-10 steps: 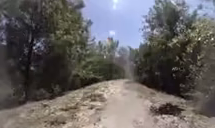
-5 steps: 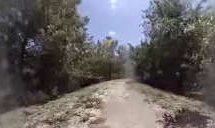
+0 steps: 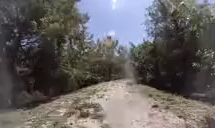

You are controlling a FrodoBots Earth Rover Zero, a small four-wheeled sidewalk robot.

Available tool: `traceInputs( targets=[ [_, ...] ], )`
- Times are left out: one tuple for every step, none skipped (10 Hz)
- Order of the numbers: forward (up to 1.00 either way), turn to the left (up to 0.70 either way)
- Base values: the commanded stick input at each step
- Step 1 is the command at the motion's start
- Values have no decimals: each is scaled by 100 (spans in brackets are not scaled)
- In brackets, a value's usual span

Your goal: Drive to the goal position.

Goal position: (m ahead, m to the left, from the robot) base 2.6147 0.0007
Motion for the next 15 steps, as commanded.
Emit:
traceInputs(
  targets=[
    [70, 0],
    [70, 0],
    [70, 0],
    [70, 0],
    [70, 0],
    [70, 0],
    [70, 0],
    [70, 0],
    [70, 0],
    [70, 0],
    [70, 0],
    [70, 0],
    [70, 0],
    [70, 0],
    [70, 0]
  ],
)
